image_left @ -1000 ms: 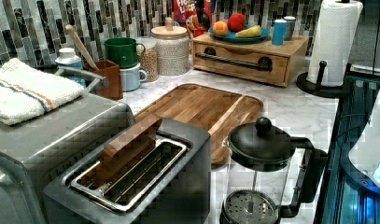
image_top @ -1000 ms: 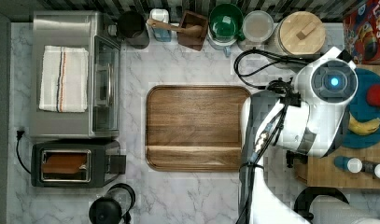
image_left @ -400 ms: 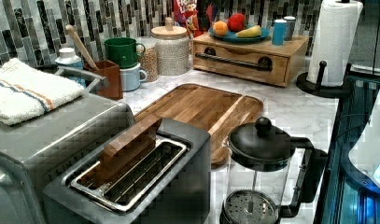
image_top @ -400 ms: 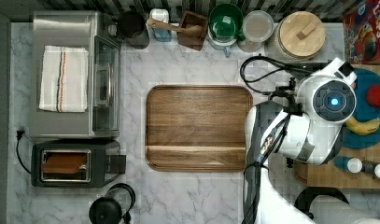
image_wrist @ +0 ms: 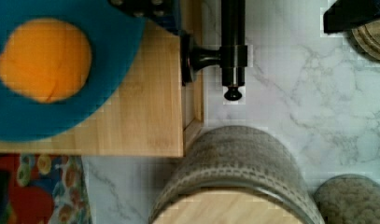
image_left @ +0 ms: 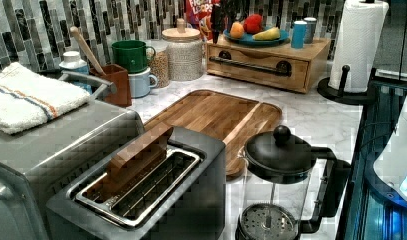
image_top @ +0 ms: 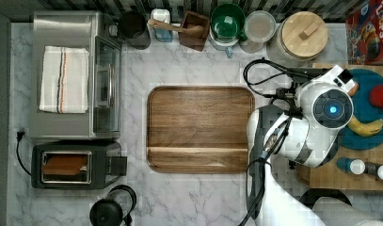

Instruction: Open the drawer.

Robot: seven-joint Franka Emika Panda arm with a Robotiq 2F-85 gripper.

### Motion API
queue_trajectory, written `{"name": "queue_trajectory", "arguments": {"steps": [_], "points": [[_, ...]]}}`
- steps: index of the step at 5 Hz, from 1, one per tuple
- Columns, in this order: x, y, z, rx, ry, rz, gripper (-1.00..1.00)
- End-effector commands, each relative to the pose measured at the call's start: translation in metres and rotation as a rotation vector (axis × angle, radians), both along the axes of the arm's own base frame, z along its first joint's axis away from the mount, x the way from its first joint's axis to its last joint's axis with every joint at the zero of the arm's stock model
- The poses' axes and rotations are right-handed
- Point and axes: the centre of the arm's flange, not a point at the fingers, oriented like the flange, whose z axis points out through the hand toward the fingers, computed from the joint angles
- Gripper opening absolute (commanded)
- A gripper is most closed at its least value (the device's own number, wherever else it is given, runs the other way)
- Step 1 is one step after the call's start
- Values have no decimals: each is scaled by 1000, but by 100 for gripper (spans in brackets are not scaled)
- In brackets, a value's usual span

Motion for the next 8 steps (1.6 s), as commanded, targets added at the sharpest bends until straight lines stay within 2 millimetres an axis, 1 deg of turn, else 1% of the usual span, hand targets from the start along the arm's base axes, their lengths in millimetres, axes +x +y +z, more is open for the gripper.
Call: {"name": "queue_trajectory", "arguments": {"steps": [1,2,3,4,5,6,7,8], "points": [[-24,-6,-65,54,33,-75,100],[-23,-7,-71,27,67,-98,100],[-17,-13,-75,29,127,-70,100],[-14,-5,-66,45,179,-48,100],[-5,18,-49,75,212,-25,100],[8,42,-43,128,220,13,100],[20,59,-56,158,187,37,100],[23,78,-62,180,176,81,100]]}}
